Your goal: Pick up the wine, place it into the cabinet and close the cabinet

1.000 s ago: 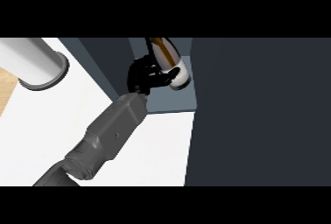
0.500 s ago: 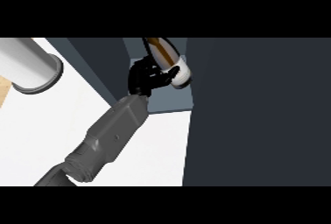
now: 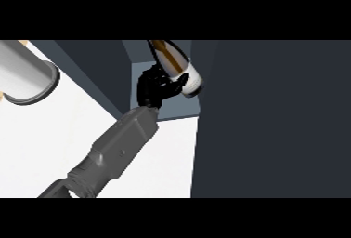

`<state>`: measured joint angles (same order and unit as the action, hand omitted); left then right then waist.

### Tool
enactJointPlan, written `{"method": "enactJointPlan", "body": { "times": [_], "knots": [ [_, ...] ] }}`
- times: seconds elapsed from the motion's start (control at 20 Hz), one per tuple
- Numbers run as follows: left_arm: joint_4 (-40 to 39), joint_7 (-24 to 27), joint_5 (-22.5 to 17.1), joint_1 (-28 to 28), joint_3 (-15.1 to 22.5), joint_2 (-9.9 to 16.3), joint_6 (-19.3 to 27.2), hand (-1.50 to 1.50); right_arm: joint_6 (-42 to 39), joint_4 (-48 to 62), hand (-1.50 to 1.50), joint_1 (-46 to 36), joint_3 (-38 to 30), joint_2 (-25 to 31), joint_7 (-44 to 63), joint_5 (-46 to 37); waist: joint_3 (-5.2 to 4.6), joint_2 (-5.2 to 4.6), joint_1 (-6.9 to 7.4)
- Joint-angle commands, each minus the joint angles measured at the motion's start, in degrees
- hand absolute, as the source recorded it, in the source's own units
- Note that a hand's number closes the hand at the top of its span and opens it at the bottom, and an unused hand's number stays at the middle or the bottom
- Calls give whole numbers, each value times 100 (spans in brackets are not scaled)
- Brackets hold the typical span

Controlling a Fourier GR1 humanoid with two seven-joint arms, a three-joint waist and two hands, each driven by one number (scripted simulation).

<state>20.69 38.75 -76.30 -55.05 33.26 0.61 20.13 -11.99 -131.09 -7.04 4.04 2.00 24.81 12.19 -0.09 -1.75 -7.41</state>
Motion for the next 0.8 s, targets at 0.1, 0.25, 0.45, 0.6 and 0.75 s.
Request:
{"method": "enactJointPlan", "body": {
  "times": [0.1, 0.25, 0.45, 0.6, 0.75],
  "knots": [
    [454, 236, -493, 188, 297, -57, 162, 150, 117, 11, -150, -183, -31, -11, 111, -54, -5, 8, -22],
    [328, 580, -716, 182, 236, -57, 265, 150, 99, -11, -150, -93, 127, -133, -9, -32, -7, -38, -130],
    [243, 588, -966, -49, 250, -59, 354, -150, -15, -41, -150, -2, -10, 25, -9, 5, -1, -14, -58],
    [261, 603, -1119, 0, 420, -60, 430, -150, 49, -75, -150, -2, 112, -18, 85, -81, -3, -10, -73],
    [190, 565, -1245, -163, 483, -61, 536, -150, 80, -56, -150, 75, 21, -68, -22, -38, 2, -3, -22]
  ]
}}
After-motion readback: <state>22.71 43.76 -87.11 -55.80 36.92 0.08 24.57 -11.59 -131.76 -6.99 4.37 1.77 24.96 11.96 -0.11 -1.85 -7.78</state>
